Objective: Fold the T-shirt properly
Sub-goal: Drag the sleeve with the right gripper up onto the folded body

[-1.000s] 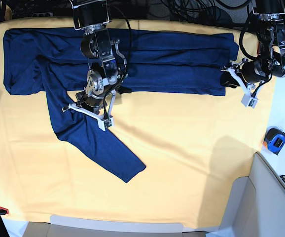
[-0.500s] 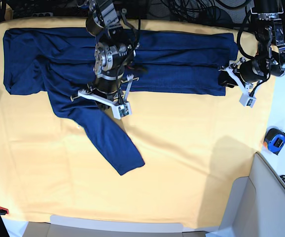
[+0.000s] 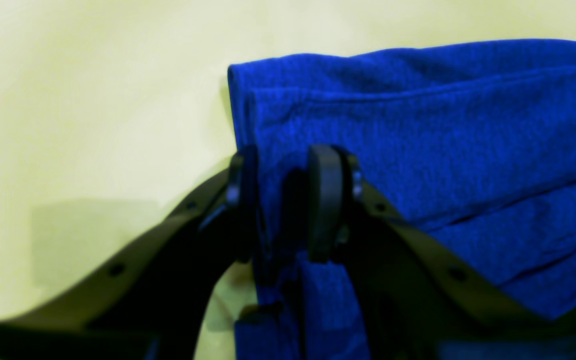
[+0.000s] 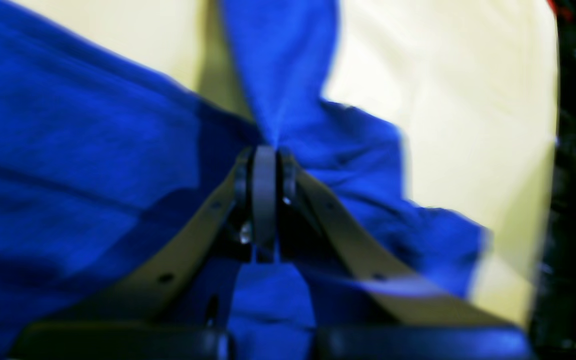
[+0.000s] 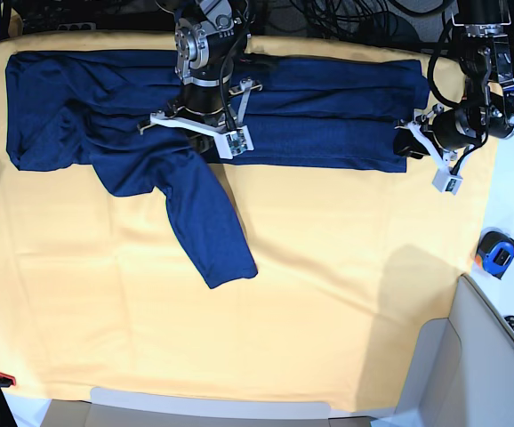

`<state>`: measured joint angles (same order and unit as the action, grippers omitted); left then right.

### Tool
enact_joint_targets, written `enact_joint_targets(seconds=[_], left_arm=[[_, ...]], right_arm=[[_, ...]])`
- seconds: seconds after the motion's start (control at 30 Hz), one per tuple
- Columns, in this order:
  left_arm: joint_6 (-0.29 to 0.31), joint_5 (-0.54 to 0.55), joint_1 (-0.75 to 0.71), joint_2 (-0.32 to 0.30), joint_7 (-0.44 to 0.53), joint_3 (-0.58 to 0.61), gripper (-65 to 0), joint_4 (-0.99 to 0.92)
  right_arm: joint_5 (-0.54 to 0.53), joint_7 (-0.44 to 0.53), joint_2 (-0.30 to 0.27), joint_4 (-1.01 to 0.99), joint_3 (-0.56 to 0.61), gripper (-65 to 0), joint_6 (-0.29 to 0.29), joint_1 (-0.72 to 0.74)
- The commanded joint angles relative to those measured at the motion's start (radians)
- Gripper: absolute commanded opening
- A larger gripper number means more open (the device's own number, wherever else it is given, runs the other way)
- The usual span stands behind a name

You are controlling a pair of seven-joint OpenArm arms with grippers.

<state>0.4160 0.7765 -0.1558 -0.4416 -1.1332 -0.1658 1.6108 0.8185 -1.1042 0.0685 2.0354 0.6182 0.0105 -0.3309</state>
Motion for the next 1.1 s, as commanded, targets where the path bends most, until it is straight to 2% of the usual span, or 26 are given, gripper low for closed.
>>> enact_joint_targets(seconds=[0.0,0.13,0.37,0.5,0.63,0.7,0.9,0.97,1.07], left_arm=[[0.004,0.013,0.011,-0.015,0.011,-0.005,-47.9,0.015],[0.004,0.013,0.011,-0.015,0.011,-0.005,-47.9,0.015],[0.004,0.013,0.011,-0.013,0.018,-0.007,-48.0,0.015],[0.002,0.013,0.012,-0.013,0.022,-0.016,-48.1,0.015],[0.002,0.013,0.012,-0.012,0.023,-0.056,-48.2,0.015],[0.002,0.013,0.012,0.010,0.023,-0.076,-48.2,0.018],[0.002,0.013,0.006,0.014,0.020,-0.170,-48.2,0.018],[0.002,0.013,0.006,0.014,0.020,-0.197,-48.2,0.018],[0.002,0.013,0.006,0.014,0.020,-0.223,-48.2,0.018]], right_arm=[[0.051,0.023,0.021,0.011,0.064,-65.0,0.016,-0.043],[0.127,0.026,-0.002,0.012,0.151,-65.0,0.016,-0.084],[0.124,0.026,-0.043,0.012,0.161,-65.0,0.016,-0.098],[0.111,0.060,-0.057,0.011,0.162,-65.0,0.018,-0.099],[0.005,0.082,-0.060,0.008,0.162,-65.0,0.018,-0.069],[-0.083,0.078,-0.060,0.005,0.162,-65.0,0.018,-0.041],[-0.370,0.074,-0.071,-0.020,0.165,-65.0,0.018,0.056],[-0.439,0.072,-0.078,-0.041,0.208,-65.0,0.038,0.102],[-0.502,0.072,-0.131,-0.054,0.297,-65.0,0.098,0.181]])
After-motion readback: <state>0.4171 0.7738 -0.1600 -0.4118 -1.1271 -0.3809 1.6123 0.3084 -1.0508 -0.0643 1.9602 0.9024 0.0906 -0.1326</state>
